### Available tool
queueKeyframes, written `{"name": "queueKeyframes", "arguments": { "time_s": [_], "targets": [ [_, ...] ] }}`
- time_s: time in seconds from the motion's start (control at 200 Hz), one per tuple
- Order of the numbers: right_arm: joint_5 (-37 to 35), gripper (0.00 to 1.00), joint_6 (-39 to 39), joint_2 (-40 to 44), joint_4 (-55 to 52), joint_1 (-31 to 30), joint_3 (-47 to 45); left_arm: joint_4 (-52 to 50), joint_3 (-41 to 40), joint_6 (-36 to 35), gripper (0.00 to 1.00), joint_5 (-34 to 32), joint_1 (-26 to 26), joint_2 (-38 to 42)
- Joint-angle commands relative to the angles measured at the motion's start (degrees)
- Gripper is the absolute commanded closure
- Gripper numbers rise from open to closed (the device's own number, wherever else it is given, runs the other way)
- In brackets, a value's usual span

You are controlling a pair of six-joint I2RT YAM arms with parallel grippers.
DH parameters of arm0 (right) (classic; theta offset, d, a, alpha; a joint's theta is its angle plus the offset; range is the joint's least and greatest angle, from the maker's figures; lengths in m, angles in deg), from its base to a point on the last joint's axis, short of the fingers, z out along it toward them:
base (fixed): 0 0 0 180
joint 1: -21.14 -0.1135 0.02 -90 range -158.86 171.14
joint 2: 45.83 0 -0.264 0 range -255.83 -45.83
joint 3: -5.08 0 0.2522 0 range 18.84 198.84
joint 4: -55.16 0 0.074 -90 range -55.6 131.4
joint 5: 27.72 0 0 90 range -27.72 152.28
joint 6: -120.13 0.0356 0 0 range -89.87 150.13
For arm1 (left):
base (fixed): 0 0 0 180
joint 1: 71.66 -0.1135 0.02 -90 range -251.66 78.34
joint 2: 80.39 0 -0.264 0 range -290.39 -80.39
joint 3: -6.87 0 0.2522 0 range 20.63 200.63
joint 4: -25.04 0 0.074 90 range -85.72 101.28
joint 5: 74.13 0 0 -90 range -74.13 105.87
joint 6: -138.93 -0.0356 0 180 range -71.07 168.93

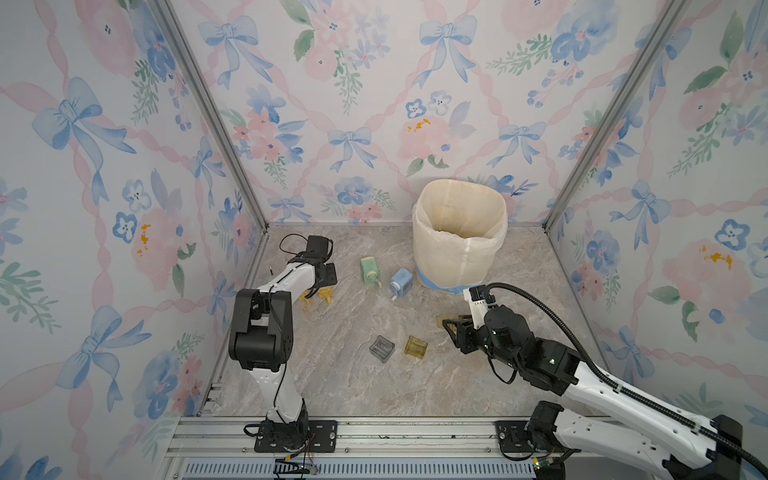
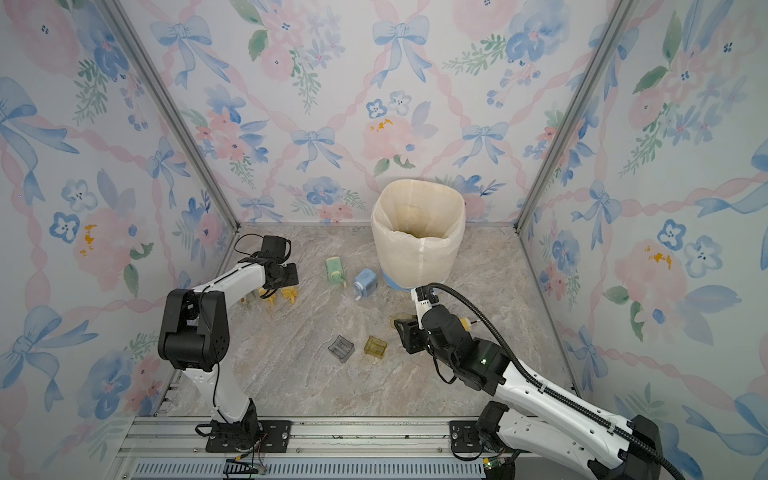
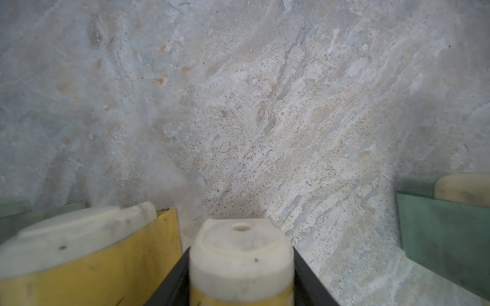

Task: Take out the pencil sharpener tray and clean the shavings
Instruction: Place the pencil sharpener at the center of the board, then place the container at the center of the board.

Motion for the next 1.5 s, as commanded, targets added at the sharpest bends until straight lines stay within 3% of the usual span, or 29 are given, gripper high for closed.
{"name": "queueKeyframes", "arguments": {
  "time_s": [0.0, 0.2, 0.785, 0.985, 1.215, 1.435, 1.45, 1.465, 1.49],
  "targets": [
    [-4.0, 0.71, -1.2, 0.1, 5.8, -0.8, -2.5, -2.5, 0.9, -1.0, 0.39, -2.0, -0.7, -1.2],
    [-4.7, 0.71, -2.0, -2.9, 10.5, -1.4, -6.3, -2.4, 1.0, -0.9, 0.29, -2.1, -0.7, -0.9],
    [-8.3, 0.71, -4.9, -13.5, 36.1, -3.4, -19.9, -2.2, 3.4, -1.2, 0.22, 3.1, -0.8, 1.7],
    [-8.5, 0.71, -5.0, -21.6, 43.1, -4.0, -20.4, -2.2, 3.9, -2.2, 0.19, 4.9, -0.7, 3.1],
    [-13.5, 0.72, -1.4, -30.3, 53.0, -6.4, -22.5, -2.3, 3.2, -3.2, 0.17, 6.5, -0.5, 6.6],
    [-14.0, 0.67, -0.6, -34.0, 55.1, -9.7, -21.4, -2.3, 2.4, -3.7, 0.15, 8.5, 0.3, 9.3],
    [-14.1, 0.67, -0.6, -34.0, 54.8, -9.9, -21.2, -2.3, 2.4, -3.7, 0.13, 8.7, 0.5, 9.4],
    [-14.2, 0.66, -0.6, -33.9, 54.5, -10.0, -21.1, -2.4, 2.4, -3.8, 0.04, 8.9, 0.6, 9.4],
    [-14.4, 0.64, -0.6, -33.7, 54.0, -10.3, -21.0, -2.3, 2.3, -4.0, 0.02, 9.0, 1.1, 9.6]
  ]
}}
